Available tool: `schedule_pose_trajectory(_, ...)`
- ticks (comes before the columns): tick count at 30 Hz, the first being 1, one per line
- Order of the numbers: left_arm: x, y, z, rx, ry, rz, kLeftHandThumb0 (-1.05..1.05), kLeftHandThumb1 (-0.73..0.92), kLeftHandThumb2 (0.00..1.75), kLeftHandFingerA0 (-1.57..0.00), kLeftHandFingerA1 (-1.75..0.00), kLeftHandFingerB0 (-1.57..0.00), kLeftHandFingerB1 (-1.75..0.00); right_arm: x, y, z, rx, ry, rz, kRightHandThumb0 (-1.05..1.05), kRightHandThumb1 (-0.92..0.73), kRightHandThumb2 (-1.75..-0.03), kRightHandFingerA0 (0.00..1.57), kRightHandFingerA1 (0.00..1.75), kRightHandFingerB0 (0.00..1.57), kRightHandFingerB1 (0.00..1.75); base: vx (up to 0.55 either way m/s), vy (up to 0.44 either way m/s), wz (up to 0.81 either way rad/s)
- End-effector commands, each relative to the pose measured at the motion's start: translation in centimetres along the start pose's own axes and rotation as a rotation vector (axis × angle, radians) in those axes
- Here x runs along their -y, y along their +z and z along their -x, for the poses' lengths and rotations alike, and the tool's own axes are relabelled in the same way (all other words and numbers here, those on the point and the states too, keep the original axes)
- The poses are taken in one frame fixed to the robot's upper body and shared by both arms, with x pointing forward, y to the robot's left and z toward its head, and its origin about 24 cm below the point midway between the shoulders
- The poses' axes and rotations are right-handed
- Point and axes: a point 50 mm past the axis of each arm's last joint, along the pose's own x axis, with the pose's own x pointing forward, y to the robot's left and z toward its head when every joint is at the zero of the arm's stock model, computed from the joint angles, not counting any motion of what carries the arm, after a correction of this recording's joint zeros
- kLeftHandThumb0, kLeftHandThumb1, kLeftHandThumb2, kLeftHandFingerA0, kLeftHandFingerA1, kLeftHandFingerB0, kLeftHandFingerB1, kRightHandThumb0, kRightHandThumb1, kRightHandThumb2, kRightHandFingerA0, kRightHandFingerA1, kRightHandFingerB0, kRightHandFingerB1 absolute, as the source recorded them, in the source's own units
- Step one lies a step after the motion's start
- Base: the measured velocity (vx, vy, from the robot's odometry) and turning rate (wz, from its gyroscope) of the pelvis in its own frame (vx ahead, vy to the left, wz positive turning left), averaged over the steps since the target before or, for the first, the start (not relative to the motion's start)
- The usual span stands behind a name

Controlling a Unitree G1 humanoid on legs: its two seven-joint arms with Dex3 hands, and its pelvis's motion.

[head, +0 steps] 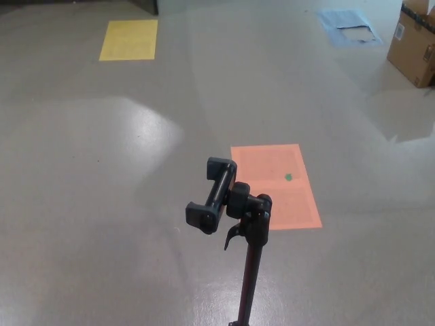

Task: A phone stand is kept on the floor and the robot uses both its hands to grab it and uses its left hand to extend the phone stand by pulling it upwards

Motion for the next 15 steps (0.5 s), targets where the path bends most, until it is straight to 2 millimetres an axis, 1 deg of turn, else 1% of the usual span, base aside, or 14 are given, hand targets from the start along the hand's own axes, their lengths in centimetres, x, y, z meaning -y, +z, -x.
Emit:
schedule_pose_trajectory(1, -2.7, 4.3, 3.6, 0.490, 0.185, 0.019, -1.05, 0.92, 0.85, 0.00, -1.38, -0.06, -1.23, 0.8, 3.0, 4.4, 0.410, -0.067, 0.200, -0.73, -0.77, -0.73, 0.10, 0.56, 0.05, 0.16, 0.00, 0.000, 0.00)
schedule_pose_trajectory(4, -2.7, 4.3, 3.7, 0.491, 0.185, 0.019, -1.05, 0.92, 0.85, 0.00, -1.38, -0.06, -1.23, 0.9, 3.0, 4.5, 0.412, -0.069, 0.200, -0.73, -0.77, -0.73, 0.10, 0.56, 0.05, 0.16, 0.00, 0.000, 0.00)
schedule_pose_trajectory(5, -2.6, 4.6, 3.6, 0.504, 0.182, 0.031, -1.05, 0.92, 0.79, -0.01, -1.46, -0.06, -1.28, 1.0, 3.0, 4.6, 0.420, -0.071, 0.169, -0.69, -0.79, -0.63, 0.08, 0.53, 0.00, 0.25, 0.00, 0.000, 0.00)
schedule_pose_trajectory(6, -2.5, 4.9, 3.4, 0.521, 0.178, 0.045, -1.05, 0.92, 0.79, -0.01, -1.46, -0.06, -1.28, 1.2, 3.1, 4.8, 0.431, -0.075, 0.130, -0.69, -0.79, -0.63, 0.08, 0.53, 0.00, 0.25, 0.00, 0.000, 0.00)
schedule_pose_trajectory(7, -2.3, 5.2, 3.3, 0.528, 0.173, 0.064, -1.05, 0.92, 0.76, -0.01, -1.45, -0.07, -1.26, 1.4, 3.2, 4.9, 0.433, -0.079, 0.064, -0.71, -0.69, -0.80, 0.06, 0.52, 0.01, 0.13, 0.00, 0.000, 0.00)
schedule_pose_trajectory(8, -2.3, 5.9, 3.0, 0.554, 0.177, 0.072, -1.05, 0.92, 0.74, -0.03, -1.43, -0.06, -1.24, 1.6, 3.6, 4.7, 0.463, -0.086, 0.015, -0.71, -0.68, -0.80, 0.06, 0.52, 0.00, 0.08, 0.00, 0.000, 0.00)
schedule_pose_trajectory(9, -2.3, 6.3, 2.9, 0.571, 0.182, 0.074, -1.05, 0.92, 0.74, -0.03, -1.43, -0.06, -1.24, 1.7, 3.8, 4.6, 0.485, -0.091, -0.002, -0.71, -0.68, -0.80, 0.06, 0.52, 0.00, 0.08, 0.00, 0.000, 0.00)
schedule_pose_trajectory(10, -2.3, 7.0, 2.8, 0.598, 0.185, 0.072, -1.05, 0.92, 0.73, -0.03, -1.40, -0.05, -1.22, 2.0, 4.2, 4.4, 0.510, -0.098, -0.013, -0.71, -0.78, -0.64, 0.06, 0.49, 0.00, 0.12, 0.00, 0.000, 0.00)
schedule_pose_trajectory(11, -2.3, 7.3, 2.7, 0.613, 0.180, 0.068, -1.05, 0.92, 0.73, -0.03, -1.40, -0.05, -1.22, 2.1, 4.3, 4.3, 0.513, -0.102, -0.005, -0.71, -0.78, -0.64, 0.06, 0.49, 0.00, 0.12, 0.00, 0.000, 0.00)
schedule_pose_trajectory(13, -2.3, 7.3, 2.8, 0.614, 0.181, 0.069, -1.05, 0.92, 0.73, -0.03, -1.40, -0.05, -1.22, 2.1, 4.3, 4.3, 0.515, -0.102, -0.005, -0.71, -0.78, -0.64, 0.06, 0.49, 0.00, 0.12, 0.00, 0.000, 0.00)
schedule_pose_trajectory(14, -2.6, 9.8, 1.8, 0.678, 0.175, 0.056, -1.05, 0.88, 0.68, 0.00, -1.30, -0.05, -1.09, 3.5, 6.4, 3.5, 0.581, -0.117, -0.026, -0.94, -0.61, -0.98, 0.03, 0.30, 0.00, 0.12, 0.00, 0.000, 0.00)
schedule_pose_trajectory(15, -2.5, 11.6, 1.4, 0.729, 0.177, 0.073, -1.05, 0.91, 0.67, -0.05, -1.21, -0.06, -1.00, 4.7, 8.0, 2.9, 0.628, -0.126, -0.023, -0.98, -0.63, -0.98, 0.02, 0.23, 0.00, 0.09, 0.00, 0.000, 0.00)
